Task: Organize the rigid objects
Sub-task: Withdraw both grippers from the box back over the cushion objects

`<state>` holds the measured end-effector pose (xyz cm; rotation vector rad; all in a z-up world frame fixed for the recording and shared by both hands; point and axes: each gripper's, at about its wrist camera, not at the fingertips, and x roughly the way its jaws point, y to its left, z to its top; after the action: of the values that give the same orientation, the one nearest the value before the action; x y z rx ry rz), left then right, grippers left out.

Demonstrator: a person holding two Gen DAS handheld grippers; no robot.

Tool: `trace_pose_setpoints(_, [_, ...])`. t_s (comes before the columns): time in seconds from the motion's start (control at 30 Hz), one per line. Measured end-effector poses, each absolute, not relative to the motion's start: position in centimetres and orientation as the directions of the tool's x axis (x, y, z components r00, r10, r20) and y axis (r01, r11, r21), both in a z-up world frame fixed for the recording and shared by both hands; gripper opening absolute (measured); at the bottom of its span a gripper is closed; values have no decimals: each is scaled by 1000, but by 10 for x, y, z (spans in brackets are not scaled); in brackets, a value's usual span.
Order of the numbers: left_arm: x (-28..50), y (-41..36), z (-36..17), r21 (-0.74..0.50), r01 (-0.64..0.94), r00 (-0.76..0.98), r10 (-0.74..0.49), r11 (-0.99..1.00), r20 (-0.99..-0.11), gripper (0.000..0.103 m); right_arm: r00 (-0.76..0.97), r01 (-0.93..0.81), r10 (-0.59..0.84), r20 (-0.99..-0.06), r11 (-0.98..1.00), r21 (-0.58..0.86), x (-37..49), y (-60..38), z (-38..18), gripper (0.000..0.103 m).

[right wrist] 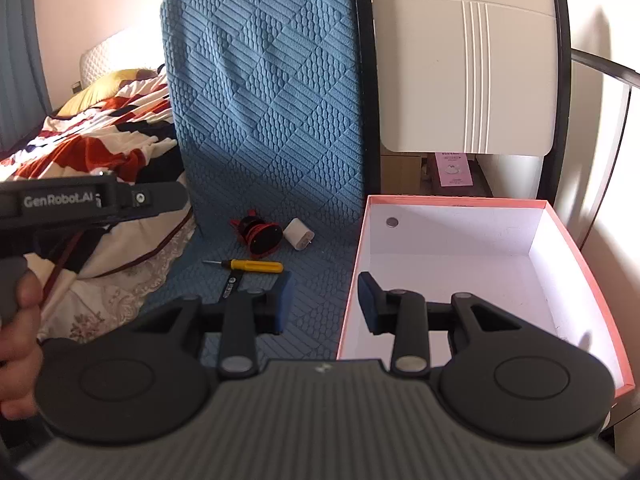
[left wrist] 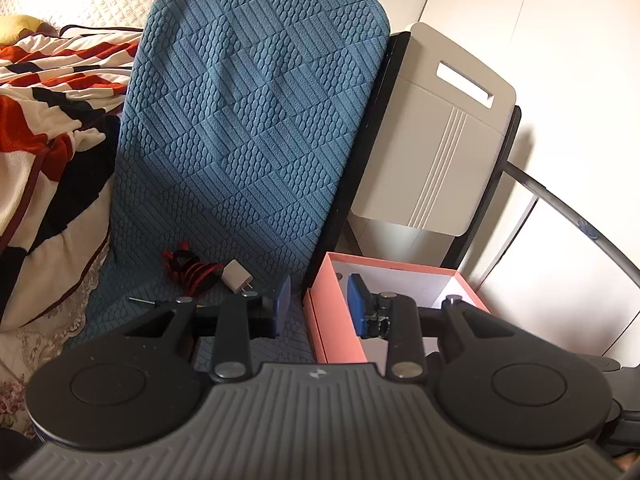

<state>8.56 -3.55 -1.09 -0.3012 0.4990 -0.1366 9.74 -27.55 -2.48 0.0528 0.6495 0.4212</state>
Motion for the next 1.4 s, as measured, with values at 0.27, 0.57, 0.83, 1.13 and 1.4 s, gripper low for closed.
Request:
trace_pose_setpoints(0.27, [79,-15,-34,-311,33,857,-187,950,-481,36,682,-377,395,-615,911,168,90,-246,-43,38])
trace_pose_setpoints(0.57, [68,14,-49,-317,-19,856,-148,948,-495,36,652,-387,404,-642,905,177,85,-224,-55,38])
trace_pose_setpoints(0.83, [67,34,-76,-312,-76,844,-105,947,-525,36,629,-389,396,-669,905,171,80,-213,-66,38])
trace_pose_setpoints(1.13, [86,48,-117,-308,-135,807,-76,942,-585,36,615,-381,384,-689,909,168,96,-207,-74,38])
trace_pose_setpoints(1.4, [106,55,-133,-305,-180,786,-50,935,-617,36,584,-380,397,-708,905,193,125,-188,-86,38])
